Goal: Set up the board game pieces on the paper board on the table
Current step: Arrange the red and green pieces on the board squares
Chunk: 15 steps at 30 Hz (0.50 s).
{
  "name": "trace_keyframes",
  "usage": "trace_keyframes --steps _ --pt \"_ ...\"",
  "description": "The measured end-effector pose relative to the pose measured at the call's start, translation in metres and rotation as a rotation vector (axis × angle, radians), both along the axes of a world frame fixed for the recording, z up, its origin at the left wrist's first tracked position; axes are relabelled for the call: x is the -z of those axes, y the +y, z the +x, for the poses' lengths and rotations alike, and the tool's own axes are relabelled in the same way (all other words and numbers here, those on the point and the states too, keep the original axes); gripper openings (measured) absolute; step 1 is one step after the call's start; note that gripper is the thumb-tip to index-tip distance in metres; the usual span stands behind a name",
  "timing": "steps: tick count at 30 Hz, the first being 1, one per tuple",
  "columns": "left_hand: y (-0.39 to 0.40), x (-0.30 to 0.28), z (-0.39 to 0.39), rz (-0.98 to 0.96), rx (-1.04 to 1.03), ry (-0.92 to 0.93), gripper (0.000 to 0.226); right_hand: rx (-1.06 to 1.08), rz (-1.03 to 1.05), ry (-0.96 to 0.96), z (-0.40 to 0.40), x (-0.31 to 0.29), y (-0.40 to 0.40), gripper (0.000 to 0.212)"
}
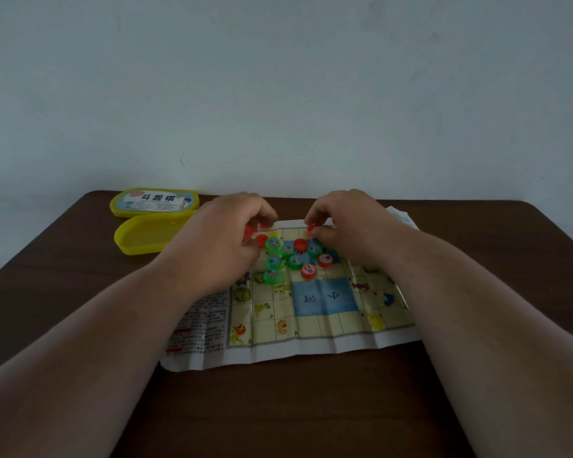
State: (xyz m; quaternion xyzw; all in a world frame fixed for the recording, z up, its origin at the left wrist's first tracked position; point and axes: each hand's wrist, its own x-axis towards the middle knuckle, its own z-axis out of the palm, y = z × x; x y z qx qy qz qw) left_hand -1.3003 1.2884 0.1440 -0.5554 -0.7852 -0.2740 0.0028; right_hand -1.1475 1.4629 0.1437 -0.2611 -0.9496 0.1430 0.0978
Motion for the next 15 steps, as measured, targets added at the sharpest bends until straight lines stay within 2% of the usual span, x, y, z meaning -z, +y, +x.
trace_keyframes --steps 3,7,10,15 --pt "-0.0012 0.0 -0.0075 -0.023 -0.027 0.108 0.023 0.0 0.016 -0.017 -0.0012 0.0 -0.0002 0.023" --pt "0.0 0.0043 -0.0088 -0.167 0.007 0.191 0.034 -0.011 -0.029 0.022 0.0 -0.0001 -0.0014 0.031" --pt "0.0006 0.0055 -0.0077 -0.2 0.022 0.232 0.037 -0.023 -0.054 0.053 0.0005 0.0005 -0.0021 0.029" --pt "0.0025 0.0053 -0.0102 -0.105 0.006 0.105 0.032 -0.017 -0.115 0.101 0.0018 -0.0027 -0.0032 0.015"
